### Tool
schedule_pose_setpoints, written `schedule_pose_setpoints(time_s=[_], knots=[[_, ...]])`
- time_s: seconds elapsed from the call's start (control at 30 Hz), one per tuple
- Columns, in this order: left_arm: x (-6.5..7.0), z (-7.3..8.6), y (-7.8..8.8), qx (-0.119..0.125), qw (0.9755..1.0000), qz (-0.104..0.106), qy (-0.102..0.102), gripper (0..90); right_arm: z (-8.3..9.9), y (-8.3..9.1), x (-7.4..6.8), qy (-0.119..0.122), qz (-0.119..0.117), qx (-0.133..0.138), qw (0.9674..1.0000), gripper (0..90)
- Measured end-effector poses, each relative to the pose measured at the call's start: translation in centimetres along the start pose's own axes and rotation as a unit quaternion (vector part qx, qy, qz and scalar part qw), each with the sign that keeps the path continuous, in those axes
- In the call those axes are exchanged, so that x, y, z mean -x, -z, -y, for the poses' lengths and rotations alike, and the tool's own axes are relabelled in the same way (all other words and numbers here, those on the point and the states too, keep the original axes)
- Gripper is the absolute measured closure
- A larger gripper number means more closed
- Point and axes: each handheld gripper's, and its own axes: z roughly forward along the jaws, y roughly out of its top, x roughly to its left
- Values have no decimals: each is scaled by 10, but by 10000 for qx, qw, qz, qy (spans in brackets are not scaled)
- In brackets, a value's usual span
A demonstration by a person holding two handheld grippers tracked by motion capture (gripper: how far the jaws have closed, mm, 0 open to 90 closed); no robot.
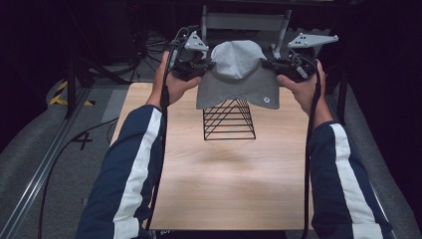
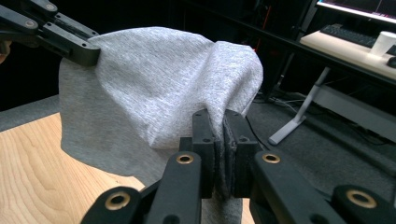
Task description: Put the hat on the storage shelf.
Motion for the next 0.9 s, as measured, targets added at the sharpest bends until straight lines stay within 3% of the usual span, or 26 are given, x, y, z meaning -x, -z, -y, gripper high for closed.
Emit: schedule_pose_setpoints(time_s=[0.23, 0.6, 0.9], knots=[[5, 5, -8, 11, 9998, 192, 1, 845, 10, -4, 2, -55, -100, -54, 9999, 847], [17, 6, 20, 301, 9990, 301, -147, 845, 13, 17, -8, 82, -223, 87, 9997, 847], [27, 23, 10, 120, 9990, 405, -162, 845, 25, 14, -17, 168, -275, -67, 9995, 847]])
